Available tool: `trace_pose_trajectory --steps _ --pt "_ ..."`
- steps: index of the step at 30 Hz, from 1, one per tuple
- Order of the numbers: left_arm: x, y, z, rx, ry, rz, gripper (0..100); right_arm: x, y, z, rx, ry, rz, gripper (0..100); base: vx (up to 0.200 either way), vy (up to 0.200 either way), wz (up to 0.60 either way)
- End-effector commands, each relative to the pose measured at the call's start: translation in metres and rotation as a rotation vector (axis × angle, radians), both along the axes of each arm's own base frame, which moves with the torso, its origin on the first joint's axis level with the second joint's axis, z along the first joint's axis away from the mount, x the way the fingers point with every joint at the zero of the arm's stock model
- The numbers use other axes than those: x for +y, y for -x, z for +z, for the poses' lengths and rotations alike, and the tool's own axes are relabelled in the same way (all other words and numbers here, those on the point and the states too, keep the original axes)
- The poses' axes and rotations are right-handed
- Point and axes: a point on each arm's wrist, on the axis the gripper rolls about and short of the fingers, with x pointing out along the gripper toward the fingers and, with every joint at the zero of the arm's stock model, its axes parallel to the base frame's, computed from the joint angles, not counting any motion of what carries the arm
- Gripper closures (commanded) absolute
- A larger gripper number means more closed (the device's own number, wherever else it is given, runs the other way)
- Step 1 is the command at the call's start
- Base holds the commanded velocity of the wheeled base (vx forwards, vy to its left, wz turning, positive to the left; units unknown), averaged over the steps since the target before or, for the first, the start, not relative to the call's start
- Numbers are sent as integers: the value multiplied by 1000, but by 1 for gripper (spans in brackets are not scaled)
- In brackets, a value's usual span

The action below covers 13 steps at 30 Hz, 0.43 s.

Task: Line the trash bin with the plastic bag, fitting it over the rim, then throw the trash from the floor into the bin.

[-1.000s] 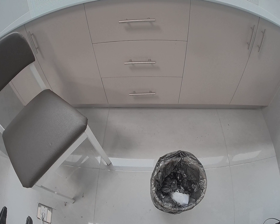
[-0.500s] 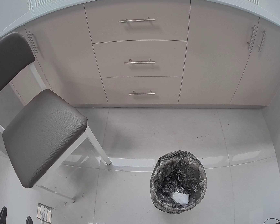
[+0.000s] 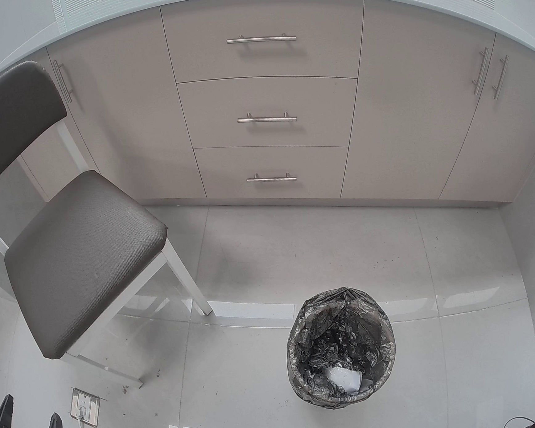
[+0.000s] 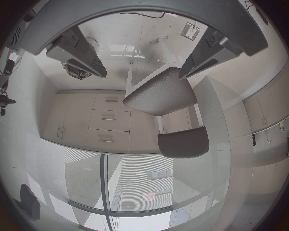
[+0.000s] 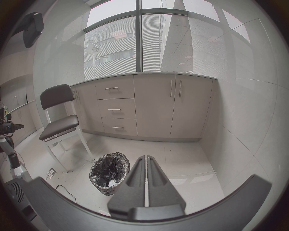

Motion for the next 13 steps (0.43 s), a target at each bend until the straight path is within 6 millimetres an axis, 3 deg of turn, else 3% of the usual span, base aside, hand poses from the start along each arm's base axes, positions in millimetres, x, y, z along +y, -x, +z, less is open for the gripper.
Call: trace_pose_trajectory --steps 1,13 --pt "0 0 -5 0 0 1 0 0 0 -5 4 0 1 100 0 0 0" --pt "0 0 -5 0 0 1 0 0 0 -5 4 -1 3 100 0 0 0"
